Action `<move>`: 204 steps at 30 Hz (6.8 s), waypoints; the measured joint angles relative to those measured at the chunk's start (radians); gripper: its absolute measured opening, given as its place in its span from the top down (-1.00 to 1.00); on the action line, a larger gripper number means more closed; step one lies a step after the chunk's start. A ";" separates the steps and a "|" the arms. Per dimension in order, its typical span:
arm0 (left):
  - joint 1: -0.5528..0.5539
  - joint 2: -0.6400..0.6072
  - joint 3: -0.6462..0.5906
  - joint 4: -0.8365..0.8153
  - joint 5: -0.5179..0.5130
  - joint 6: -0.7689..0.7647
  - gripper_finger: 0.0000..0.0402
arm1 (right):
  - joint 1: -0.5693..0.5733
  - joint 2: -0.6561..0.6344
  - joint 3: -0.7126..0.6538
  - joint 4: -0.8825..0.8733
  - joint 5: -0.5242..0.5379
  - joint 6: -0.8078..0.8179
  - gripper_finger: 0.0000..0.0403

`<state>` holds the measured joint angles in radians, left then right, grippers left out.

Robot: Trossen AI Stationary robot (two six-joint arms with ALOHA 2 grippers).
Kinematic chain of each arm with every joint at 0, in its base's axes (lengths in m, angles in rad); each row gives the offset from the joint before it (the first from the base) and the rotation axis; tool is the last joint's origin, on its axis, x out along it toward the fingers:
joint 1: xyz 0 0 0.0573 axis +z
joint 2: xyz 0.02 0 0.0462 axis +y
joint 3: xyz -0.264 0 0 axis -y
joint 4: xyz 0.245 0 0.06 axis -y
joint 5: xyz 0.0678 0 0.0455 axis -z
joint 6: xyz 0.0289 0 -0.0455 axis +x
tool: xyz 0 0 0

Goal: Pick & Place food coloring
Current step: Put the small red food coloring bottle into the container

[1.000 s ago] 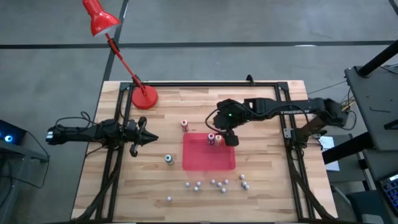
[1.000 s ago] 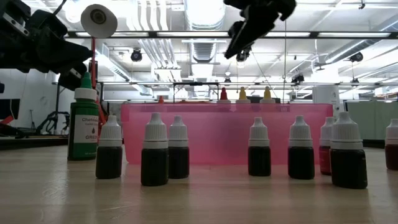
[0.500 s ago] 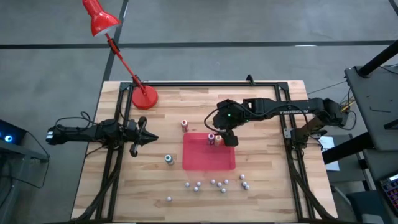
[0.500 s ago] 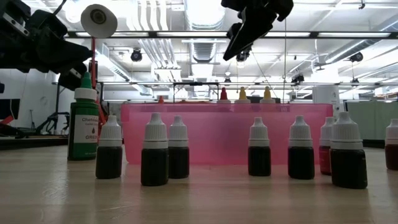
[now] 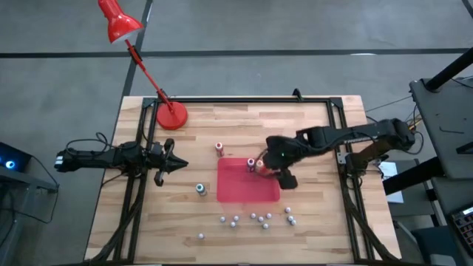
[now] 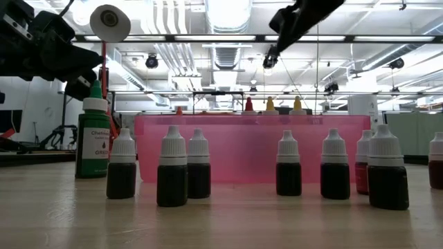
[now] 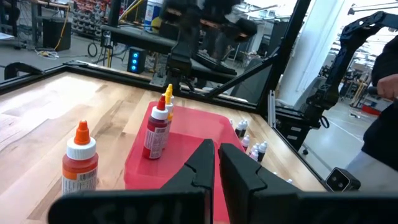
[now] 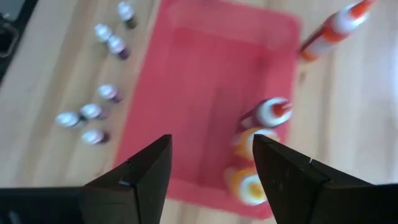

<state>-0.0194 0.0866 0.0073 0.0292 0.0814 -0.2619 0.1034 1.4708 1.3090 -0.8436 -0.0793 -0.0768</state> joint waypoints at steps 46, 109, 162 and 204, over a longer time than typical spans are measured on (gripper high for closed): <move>0.000 0.000 0.000 0.000 0.000 0.000 1.00 | 0.360 -0.104 -0.418 0.100 -0.010 0.010 -0.07; 0.000 0.000 0.000 0.000 0.000 0.000 1.00 | 0.377 0.116 -0.460 0.357 -0.027 0.104 0.04; 0.000 0.000 0.000 0.000 0.000 0.000 1.00 | 0.235 0.081 -0.051 -0.033 -0.025 -0.035 0.70; 0.000 0.000 0.000 0.000 0.000 0.000 1.00 | -0.023 0.398 0.059 0.191 -0.027 -0.196 0.70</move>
<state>-0.0193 0.0868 0.0071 0.0292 0.0811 -0.2619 0.0803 1.8687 1.3678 -0.6528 -0.1062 -0.2730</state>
